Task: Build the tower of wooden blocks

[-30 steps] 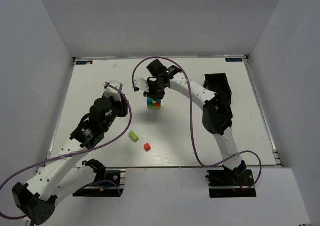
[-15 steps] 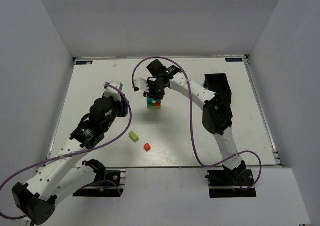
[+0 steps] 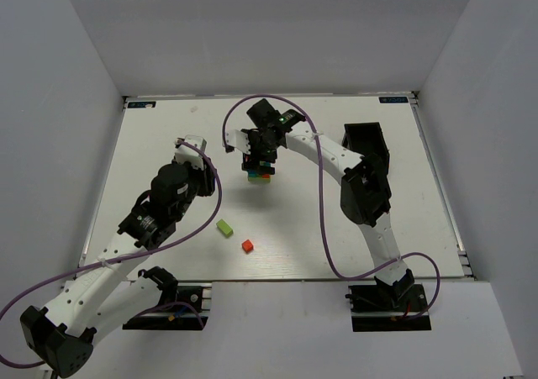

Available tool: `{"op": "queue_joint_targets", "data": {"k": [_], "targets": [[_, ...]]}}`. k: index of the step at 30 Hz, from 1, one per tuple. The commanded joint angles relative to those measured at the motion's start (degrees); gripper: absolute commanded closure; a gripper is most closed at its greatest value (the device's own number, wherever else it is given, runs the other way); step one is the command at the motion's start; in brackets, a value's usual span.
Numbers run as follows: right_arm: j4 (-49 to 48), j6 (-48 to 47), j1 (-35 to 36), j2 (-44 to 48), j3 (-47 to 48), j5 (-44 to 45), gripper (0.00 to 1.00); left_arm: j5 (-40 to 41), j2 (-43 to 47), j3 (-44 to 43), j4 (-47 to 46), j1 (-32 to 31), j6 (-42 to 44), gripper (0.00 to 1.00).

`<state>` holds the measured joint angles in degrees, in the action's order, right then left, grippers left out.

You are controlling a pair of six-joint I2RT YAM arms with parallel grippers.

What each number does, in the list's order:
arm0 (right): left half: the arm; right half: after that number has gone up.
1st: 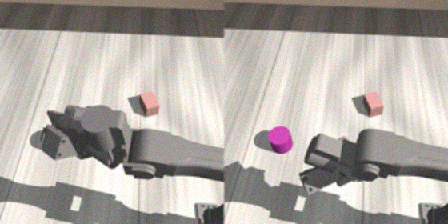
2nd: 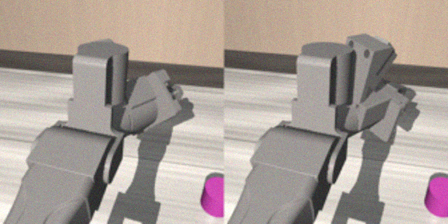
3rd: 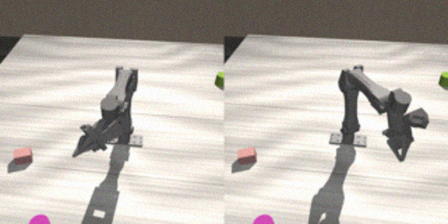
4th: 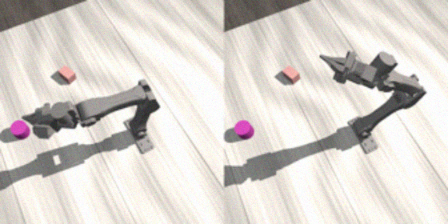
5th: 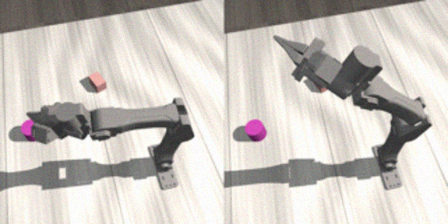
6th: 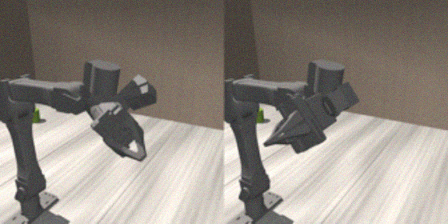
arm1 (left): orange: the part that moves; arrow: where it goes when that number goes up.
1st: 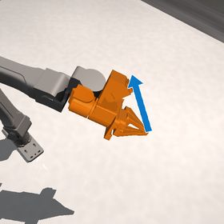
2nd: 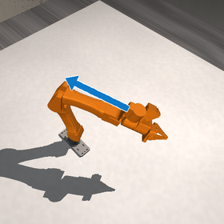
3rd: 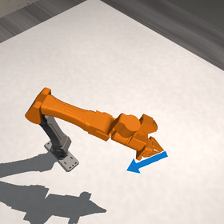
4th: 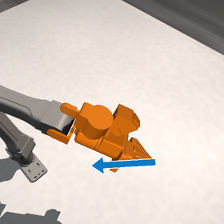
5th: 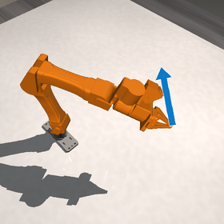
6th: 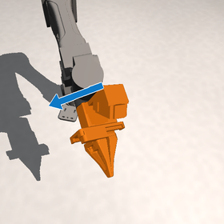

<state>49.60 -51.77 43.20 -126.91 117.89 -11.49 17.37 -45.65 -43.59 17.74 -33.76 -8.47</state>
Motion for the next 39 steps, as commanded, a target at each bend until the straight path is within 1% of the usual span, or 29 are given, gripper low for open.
{"op": "queue_joint_targets", "data": {"k": [1,10,15,18,19,22,23,24,25,26,27,29,31,32,33,34,35,36,37,38,39], "targets": [[0.40,0.18,-0.04,0.87,1.65,-0.38,0.10,0.04,0.91,0.35,-0.60,0.27,-0.50,0.51],[-0.47,0.61,-0.05,5.36,0.68,-1.79,0.10,0.04,0.91,0.35,-1.13,0.27,-0.50,0.51],[-1.44,0.70,0.13,9.22,-1.87,-2.31,0.10,0.04,0.91,0.35,-1.13,0.27,-0.50,0.51],[-1.79,0.62,-0.05,12.56,-4.23,-2.40,0.10,0.04,0.91,0.88,-1.13,0.27,-0.50,0.51],[-1.97,0.62,-0.13,15.09,-4.94,-2.57,0.10,0.56,0.91,0.88,-1.13,0.27,-0.50,0.51],[-4.69,0.70,-0.13,20.54,-10.56,-2.05,0.10,0.56,0.91,0.88,-1.13,0.27,-0.50,0.51],[-5.82,0.96,-0.22,21.78,-12.31,-1.79,0.10,0.56,0.91,0.88,-1.13,0.27,-0.50,0.63],[-10.36,1.23,-0.22,24.32,-18.07,-0.65,0.10,0.56,0.91,0.88,-1.13,0.27,-0.50,0.73],[-12.75,2.28,-0.31,25.82,-20.39,0.14,0.10,0.56,0.91,0.88,-1.13,0.27,-0.50,0.85],[-20.43,3.42,-0.74,29.84,-25.81,0.67,0.10,0.56,0.91,0.88,-1.13,0.27,-0.50,0.97],[-22.43,4.12,-0.75,30.84,-31.08,2.07,0.10,1.09,1.43,0.88,-1.13,0.27,-0.50,1.00],[-28.39,6.85,-1.10,33.99,-37.51,2.52,0.10,1.70,1.44,0.88,-1.13,0.27,-0.50,1.00],[-29.30,9.47,-1.45,34.54,-41.58,0.16,0.10,2.40,1.97,1.41,-1.13,0.27,-1.02,1.00],[-27.47,10.71,-1.45,34.54,-41.77,-0.98,0.13,3.28,2.66,1.41,-1.13,0.27,-1.02,1.00],[-26.59,11.42,-1.28,34.28,-41.60,-2.21,0.20,3.90,2.67,1.41,-1.13,0.27,-1.02,1.00],[-25.45,12.38,-1.28,34.19,-41.16,-7.62,0.27,5.21,3.19,1.41,-1.13,0.27,-1.54,0.98],[-23.26,13.44,-1.19,34.01,-40.98,-9.85,0.37,6.01,3.98,1.41,-1.13,0.27,-1.55,0.93],[-23.06,15.19,-1.10,34.19,-40.98,-13.18,0.62,6.71,4.51,1.41,-0.60,0.27,-2.07,0.88],[-22.80,15.99,-0.49,34.10,-41.42,-16.95,0.74,7.85,5.12,1.41,-0.60,0.27,-2.08,0.75],[-22.45,18.52,0.04,34.19,-41.59,-18.82,0.89,8.38,5.91,2.19,-0.60,0.27,-2.08,0.69],[-22.79,19.59,0.48,33.75,-41.77,-21.45,1.00,8.39,7.66,2.20,-1.38,0.27,-2.08,0.63]]}}
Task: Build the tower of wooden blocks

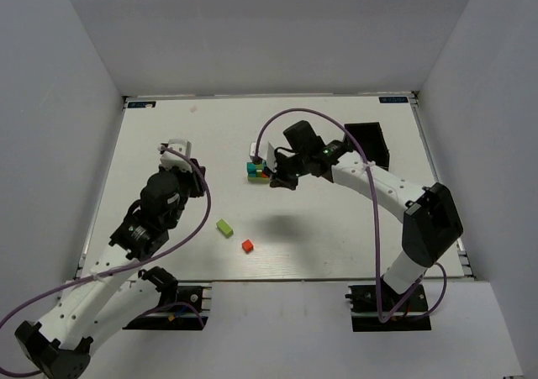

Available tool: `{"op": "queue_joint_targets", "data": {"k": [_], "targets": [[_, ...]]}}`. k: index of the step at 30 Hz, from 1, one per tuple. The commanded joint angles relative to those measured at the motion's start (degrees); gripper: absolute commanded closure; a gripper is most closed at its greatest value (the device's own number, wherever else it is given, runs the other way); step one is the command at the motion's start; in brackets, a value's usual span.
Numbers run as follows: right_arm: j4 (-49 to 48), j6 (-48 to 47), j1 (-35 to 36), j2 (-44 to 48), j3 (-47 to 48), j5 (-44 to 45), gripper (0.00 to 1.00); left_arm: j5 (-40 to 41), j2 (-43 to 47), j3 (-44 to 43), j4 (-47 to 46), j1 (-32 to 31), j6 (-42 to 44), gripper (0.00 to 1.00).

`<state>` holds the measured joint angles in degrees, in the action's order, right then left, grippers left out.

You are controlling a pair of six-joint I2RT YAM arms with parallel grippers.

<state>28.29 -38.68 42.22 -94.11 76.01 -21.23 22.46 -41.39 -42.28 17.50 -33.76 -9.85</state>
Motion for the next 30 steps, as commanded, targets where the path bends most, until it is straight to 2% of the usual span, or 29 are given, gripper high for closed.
{"op": "queue_joint_targets", "data": {"k": [1,6,11,12,13,17,22,27,30], "targets": [[-1.49,7.20,3.21,0.59,0.19,-13.73,1.00,4.25,4.37,1.67,-2.02,0.27,-0.70,0.53],[-3.42,13.87,8.84,-3.62,2.38,-15.86,1.00,7.33,8.69,2.91,-3.35,0.27,-0.70,0.41],[-5.17,23.10,15.96,-13.02,8.62,-8.23,0.69,9.01,10.89,3.96,-3.87,0.79,-0.70,0.39],[-6.22,26.25,16.92,-13.90,9.76,-7.34,0.62,9.53,11.76,3.96,-4.40,0.80,-0.70,0.39],[-7.63,27.50,17.37,-14.87,10.56,-5.76,0.49,10.14,12.64,3.96,-4.40,0.80,-0.70,0.39],[-9.13,32.25,18.77,-19.96,13.46,-1.71,0.35,10.15,14.58,5.10,-5.71,0.80,-0.17,0.39],[-8.60,35.86,20.71,-23.49,16.63,5.48,0.35,10.15,15.11,5.10,-5.72,0.80,-0.17,0.39],[-8.52,38.24,22.38,-27.18,18.12,13.67,0.42,9.62,14.58,5.10,-5.72,0.80,-0.17,0.39],[-8.08,38.24,23.17,-28.15,19.18,17.01,0.42,9.10,14.58,5.10,-5.72,0.80,-0.17,0.39]]}}
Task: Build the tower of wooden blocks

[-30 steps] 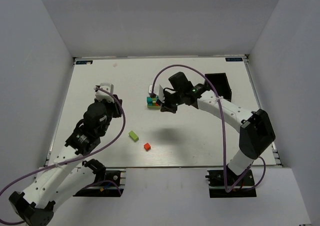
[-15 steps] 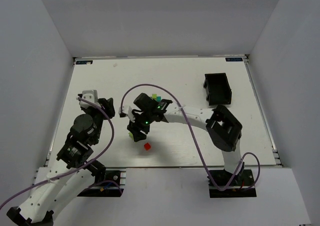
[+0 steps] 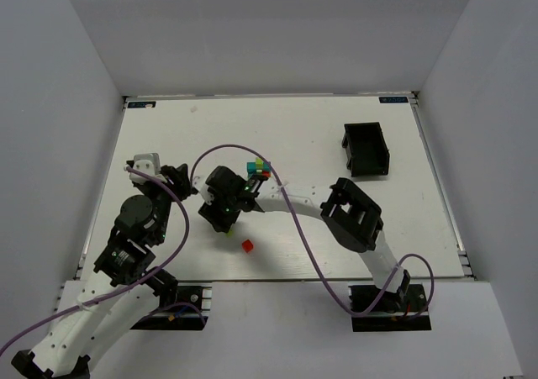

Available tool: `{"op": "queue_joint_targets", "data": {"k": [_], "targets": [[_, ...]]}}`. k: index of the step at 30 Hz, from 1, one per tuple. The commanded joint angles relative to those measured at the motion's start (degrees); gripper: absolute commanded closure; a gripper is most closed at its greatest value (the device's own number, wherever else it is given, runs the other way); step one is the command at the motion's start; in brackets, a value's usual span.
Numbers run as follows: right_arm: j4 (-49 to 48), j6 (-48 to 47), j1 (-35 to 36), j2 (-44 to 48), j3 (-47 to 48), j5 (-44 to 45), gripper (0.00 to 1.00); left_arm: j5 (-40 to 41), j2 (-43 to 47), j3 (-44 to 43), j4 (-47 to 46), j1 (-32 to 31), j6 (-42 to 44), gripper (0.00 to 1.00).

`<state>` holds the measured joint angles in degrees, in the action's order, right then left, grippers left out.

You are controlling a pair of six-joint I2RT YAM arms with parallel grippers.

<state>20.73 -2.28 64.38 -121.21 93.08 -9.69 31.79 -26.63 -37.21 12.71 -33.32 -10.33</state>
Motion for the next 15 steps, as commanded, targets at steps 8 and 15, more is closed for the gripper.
{"op": "queue_joint_targets", "data": {"k": [8,15], "targets": [[-0.52,1.84,1.54,-2.10,1.76,8.99,0.43,-0.24,-0.17,0.03,-0.93,0.36,0.83,0.39],[-0.25,0.26,2.33,-1.23,0.97,12.86,0.44,-0.24,-0.17,0.03,-0.93,0.36,0.84,0.39]]}}
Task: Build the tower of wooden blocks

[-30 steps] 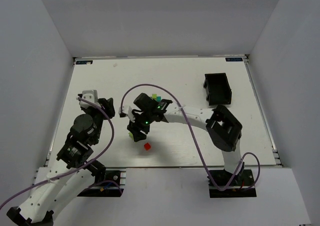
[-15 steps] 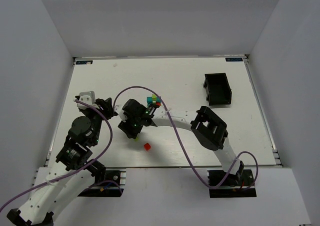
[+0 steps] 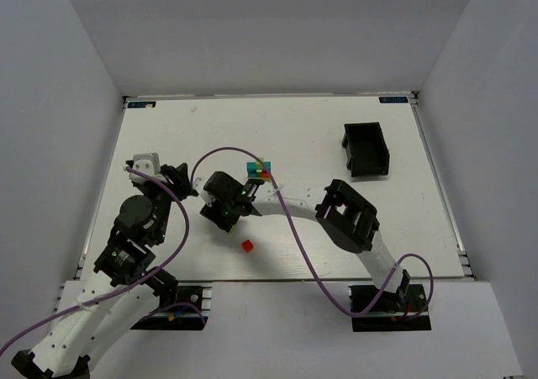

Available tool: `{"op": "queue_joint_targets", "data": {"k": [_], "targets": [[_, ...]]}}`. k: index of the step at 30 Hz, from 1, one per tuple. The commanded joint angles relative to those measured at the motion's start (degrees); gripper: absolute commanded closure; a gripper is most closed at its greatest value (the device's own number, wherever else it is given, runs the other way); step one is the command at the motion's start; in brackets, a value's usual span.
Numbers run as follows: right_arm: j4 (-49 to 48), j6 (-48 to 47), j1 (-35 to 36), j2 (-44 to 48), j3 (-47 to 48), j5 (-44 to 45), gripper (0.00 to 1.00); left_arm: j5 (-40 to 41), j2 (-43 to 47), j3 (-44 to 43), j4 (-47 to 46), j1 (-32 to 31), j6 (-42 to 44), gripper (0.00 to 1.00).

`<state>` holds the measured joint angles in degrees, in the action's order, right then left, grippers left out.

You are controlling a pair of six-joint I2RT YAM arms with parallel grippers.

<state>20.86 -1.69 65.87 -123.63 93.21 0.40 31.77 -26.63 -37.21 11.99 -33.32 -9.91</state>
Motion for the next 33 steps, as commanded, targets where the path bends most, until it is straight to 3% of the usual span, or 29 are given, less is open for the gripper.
{"op": "queue_joint_targets", "data": {"k": [1,11,33], "targets": [[-0.38,-0.50,0.93,2.25,0.22,2.93,0.46,-0.22,-0.17,0.03,-0.21,0.36,0.42,0.39],[0.23,-2.52,2.69,2.96,-0.92,4.25,0.52,-0.22,-0.70,0.03,-0.21,0.36,0.42,0.39],[1.02,-5.78,2.25,4.28,-1.63,6.63,0.50,-0.22,-0.70,0.03,-0.21,0.36,0.42,0.39]]}}
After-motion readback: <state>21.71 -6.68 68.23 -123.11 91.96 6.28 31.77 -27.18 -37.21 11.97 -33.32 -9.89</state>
